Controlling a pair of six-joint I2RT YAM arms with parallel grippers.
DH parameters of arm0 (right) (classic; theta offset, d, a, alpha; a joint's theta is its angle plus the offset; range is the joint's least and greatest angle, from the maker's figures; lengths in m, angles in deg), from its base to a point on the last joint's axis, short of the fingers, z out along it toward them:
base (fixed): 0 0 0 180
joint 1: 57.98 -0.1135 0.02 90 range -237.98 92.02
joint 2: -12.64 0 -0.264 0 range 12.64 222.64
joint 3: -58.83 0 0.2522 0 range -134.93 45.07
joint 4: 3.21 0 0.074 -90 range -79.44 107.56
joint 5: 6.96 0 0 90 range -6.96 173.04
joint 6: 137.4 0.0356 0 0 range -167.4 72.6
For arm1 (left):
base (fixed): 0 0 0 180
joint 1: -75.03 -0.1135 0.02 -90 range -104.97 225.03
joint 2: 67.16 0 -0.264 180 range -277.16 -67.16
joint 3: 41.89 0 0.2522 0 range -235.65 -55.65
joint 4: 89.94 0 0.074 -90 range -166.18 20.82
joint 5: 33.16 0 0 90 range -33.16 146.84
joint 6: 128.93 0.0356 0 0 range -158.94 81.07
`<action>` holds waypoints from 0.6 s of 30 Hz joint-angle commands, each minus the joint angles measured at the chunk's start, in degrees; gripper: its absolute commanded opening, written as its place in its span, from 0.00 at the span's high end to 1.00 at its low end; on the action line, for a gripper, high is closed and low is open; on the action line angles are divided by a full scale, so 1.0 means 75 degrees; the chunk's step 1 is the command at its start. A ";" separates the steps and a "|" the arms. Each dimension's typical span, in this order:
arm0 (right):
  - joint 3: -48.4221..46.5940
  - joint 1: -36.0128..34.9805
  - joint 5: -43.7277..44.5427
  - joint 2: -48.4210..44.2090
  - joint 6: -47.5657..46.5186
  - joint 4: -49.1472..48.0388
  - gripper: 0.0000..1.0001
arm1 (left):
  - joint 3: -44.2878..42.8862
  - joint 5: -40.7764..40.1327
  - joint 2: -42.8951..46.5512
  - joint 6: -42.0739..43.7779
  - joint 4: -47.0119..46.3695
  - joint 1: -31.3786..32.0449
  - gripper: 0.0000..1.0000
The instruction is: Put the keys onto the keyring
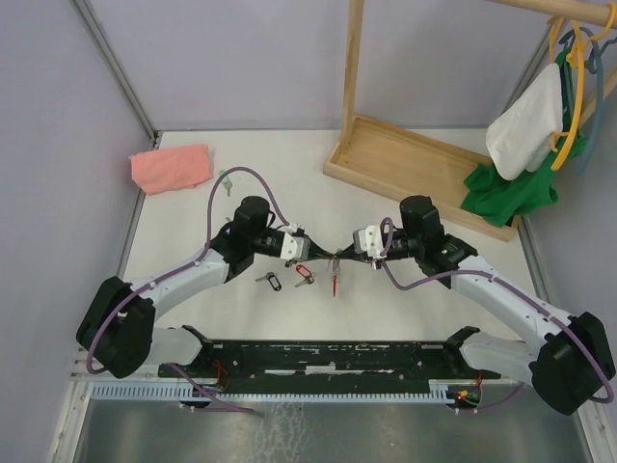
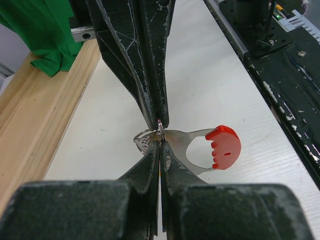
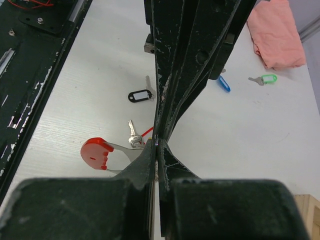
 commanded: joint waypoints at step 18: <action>-0.1028 -0.0106 0.0739 0.0374 -0.1226 0.1642 0.83 | -0.1405 -0.0669 0.0026 -0.0747 0.2056 0.0161 0.97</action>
